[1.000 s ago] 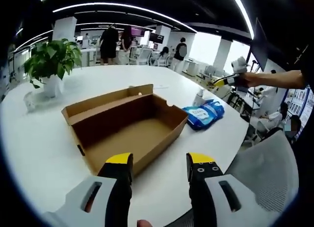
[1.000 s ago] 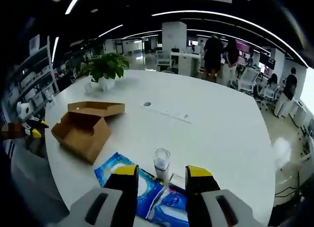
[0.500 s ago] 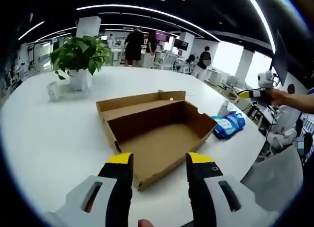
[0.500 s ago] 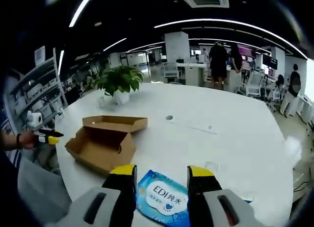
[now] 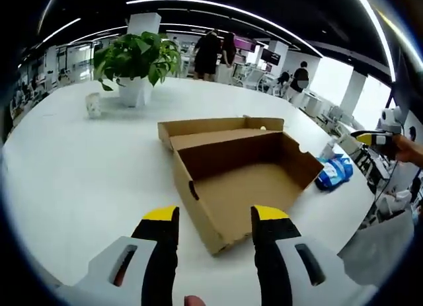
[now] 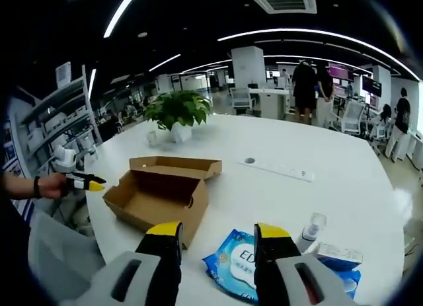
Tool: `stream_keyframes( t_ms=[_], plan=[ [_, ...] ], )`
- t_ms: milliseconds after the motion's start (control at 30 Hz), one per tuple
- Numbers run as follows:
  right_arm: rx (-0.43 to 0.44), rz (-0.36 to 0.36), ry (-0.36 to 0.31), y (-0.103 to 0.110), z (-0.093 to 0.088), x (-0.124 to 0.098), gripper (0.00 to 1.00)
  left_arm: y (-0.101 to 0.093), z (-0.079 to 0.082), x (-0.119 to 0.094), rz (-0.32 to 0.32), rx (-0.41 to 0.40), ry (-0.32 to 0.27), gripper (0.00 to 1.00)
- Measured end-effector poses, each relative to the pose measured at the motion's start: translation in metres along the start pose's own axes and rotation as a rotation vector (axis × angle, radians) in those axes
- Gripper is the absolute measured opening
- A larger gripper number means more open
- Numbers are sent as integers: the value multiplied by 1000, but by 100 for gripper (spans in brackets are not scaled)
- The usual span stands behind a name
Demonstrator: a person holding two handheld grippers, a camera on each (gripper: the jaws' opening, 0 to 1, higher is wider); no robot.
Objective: Operate the shoe box by opening the lid, removing the specified soft item, and placing it in the target area until the item is outside and the box remains undamaged.
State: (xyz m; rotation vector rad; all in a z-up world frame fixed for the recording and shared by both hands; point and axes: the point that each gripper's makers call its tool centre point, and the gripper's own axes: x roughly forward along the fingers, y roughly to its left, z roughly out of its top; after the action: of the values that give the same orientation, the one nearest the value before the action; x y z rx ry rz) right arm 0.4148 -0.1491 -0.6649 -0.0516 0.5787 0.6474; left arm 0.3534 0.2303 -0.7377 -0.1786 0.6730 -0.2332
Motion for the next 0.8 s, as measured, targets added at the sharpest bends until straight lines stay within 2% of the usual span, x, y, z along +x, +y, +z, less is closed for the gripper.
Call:
stream_keyframes(
  t_ms=[300, 500, 600, 800],
  plan=[
    [40, 4, -18, 17, -11, -1, 42, 6, -7, 13, 22, -58, 33, 45],
    [14, 0, 9, 26, -26, -1, 42, 11, -18, 21, 54, -94, 86, 44],
    [19, 3, 23, 31, -35, -1, 42, 13, -23, 25, 90, -83, 126, 41],
    [32, 4, 29, 34, -38, 1, 41, 3, -27, 34, 96, -83, 135, 40]
  ],
)
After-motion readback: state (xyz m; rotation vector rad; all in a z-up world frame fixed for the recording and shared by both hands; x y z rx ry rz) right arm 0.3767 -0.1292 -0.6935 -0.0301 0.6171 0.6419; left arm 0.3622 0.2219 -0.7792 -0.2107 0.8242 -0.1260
